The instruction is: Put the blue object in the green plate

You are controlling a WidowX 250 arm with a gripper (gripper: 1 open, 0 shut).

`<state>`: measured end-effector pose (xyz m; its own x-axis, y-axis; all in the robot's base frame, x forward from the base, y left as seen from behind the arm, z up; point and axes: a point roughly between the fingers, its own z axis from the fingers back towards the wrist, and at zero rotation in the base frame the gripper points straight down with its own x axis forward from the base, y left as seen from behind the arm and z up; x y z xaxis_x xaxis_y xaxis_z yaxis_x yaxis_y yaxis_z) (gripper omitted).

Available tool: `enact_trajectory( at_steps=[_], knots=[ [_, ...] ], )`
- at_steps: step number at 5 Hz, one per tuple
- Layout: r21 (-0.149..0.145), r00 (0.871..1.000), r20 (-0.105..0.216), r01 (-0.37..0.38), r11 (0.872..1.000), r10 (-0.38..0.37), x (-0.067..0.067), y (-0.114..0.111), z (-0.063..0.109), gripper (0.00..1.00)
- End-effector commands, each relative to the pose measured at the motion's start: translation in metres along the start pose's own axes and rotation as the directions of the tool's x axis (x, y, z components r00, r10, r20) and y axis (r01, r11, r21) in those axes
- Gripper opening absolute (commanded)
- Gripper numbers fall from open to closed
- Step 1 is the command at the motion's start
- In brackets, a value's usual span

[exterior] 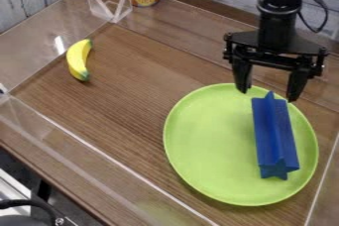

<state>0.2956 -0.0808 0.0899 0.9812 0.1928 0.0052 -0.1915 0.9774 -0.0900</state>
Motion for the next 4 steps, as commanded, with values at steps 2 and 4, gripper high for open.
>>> enact_trajectory(
  at_steps=[2,4],
  knots=[
    [-0.012,0.999,0.044,0.01,1.0,-0.01,-0.0008,-0.0056,0.0062,1.0],
    [-0.01,0.999,0.045,0.011,1.0,-0.01,-0.0043,-0.0088,0.0024,1.0]
  ],
)
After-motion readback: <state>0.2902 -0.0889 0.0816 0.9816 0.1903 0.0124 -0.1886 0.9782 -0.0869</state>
